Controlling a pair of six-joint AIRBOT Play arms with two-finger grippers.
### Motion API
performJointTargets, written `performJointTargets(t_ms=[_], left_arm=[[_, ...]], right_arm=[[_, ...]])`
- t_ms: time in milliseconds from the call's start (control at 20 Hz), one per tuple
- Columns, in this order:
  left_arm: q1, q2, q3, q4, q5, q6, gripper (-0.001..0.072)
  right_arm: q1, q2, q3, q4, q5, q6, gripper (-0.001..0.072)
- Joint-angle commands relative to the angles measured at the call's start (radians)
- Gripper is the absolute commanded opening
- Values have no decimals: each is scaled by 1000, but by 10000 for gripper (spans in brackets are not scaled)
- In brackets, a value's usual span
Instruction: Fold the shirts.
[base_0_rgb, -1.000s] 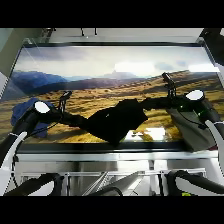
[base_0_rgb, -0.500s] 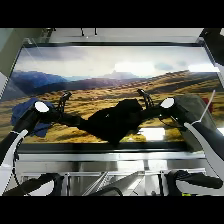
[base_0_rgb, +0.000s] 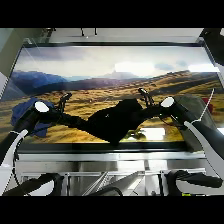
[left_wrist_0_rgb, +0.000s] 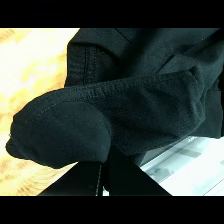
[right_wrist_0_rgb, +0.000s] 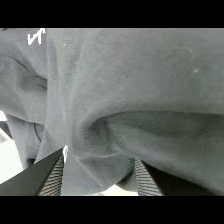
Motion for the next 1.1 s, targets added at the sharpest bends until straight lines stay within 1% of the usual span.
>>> performJointTargets(t_ms=[0, 50, 100, 150, 200, 250, 300, 350, 450, 500, 600, 750, 900, 1000, 1050], left_arm=[[1, -1, 1, -1, -1, -2, 18], [1, -1, 1, -1, -2, -2, 18], [1, -1, 1, -1, -1, -2, 18], [1, -1, 1, -1, 0, -2, 18], [1, -1, 2, -2, -1, -2, 18], [1, -1, 3, -2, -3, -2, 18], [1, -1, 16, -1, -20, -2, 18], [1, 3, 46, -1, -53, -2, 18], [1, 51, 122, -2, -99, -3, 18], [1, 89, 166, -2, -102, -13, 18], [22, 186, 266, -1, -111, -53, 18], [102, 356, 446, -2, -155, -111, 18], [189, 534, 619, -2, -167, -119, 18], [218, 630, 708, -2, -167, -122, 17], [222, 666, 747, 1, -167, -123, 17]], right_arm=[[-3, -32, 2, -15, 2, 8, 469], [-1, -47, 2, -13, 2, 8, 469], [6, -61, 2, -10, 2, 8, 443], [16, -70, 2, 5, 3, 7, 336], [27, -75, 2, 35, 2, 1, 196], [33, -74, 2, 85, 5, -38, 72], [33, -64, 7, 150, 19, -90, 20], [32, -46, 23, 187, 39, -124, 20], [24, 31, 89, 187, 77, -128, 19], [7, 89, 136, 186, 90, -124, 20], [-55, 224, 238, 185, 84, -125, 19], [-218, 434, 381, 170, 81, -124, 19], [-355, 604, 445, 163, 80, -125, 20], [-387, 684, 472, 179, 81, -129, 19], [-389, 716, 481, 214, 82, -163, 20]])
